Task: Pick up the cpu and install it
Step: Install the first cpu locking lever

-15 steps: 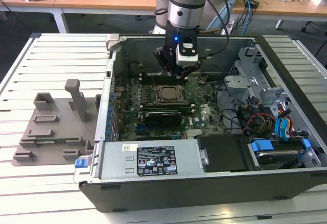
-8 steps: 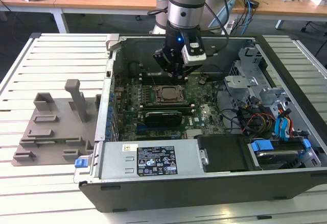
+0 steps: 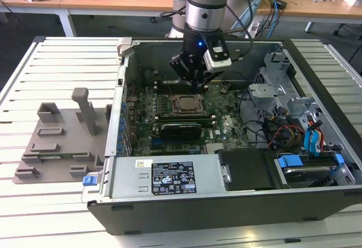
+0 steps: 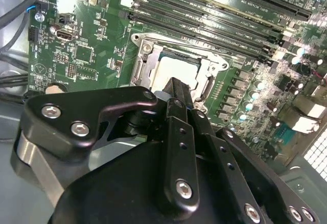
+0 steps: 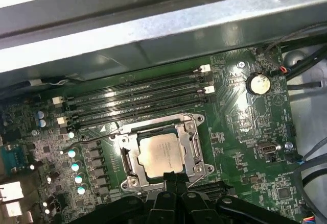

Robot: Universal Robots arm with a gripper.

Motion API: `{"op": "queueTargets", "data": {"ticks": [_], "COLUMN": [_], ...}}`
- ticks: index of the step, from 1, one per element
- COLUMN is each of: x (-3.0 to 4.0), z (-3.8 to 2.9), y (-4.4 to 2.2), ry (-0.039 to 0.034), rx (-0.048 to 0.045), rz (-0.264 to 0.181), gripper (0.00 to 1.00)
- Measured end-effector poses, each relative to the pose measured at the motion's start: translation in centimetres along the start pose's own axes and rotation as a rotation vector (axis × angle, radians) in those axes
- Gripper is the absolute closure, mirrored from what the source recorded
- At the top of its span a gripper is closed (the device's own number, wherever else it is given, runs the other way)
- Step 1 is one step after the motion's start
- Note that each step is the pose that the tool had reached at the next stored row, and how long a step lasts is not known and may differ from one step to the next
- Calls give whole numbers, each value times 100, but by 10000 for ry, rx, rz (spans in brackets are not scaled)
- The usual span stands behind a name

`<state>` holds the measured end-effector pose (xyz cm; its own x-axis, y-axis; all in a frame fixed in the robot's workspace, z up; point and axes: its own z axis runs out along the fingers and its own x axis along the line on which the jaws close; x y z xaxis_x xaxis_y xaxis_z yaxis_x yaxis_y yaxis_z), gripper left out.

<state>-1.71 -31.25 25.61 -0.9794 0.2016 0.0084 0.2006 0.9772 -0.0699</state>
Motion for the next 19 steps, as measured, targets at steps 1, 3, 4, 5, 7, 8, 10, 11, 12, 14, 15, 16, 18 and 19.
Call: {"op": "queueTargets", "data": {"ticks": [1,3,4,5,7,8,10,11,12,14,15,16,18,19], "x": [0,0,0,0,0,0,0,0,0,0,0,0,0,0], "z": [0,0,0,0,0,0,0,0,0,0,0,0,0,0], "y": [0,0,0,0,0,0,0,0,0,0,0,0,0,0], "ry": [-9,-22,-26,-33,-44,-52,-64,-68,-75,-85,-92,-96,-105,-109], "rx": [1,2,3,4,5,6,8,8,8,9,10,11,11,13], "rz": [-127,-303,-368,-468,-635,-730,-910,-974,-1066,-1209,-1300,-1364,-1486,-1545], "gripper": [89,89,89,89,89,89,89,89,89,89,89,89,89,89]}}
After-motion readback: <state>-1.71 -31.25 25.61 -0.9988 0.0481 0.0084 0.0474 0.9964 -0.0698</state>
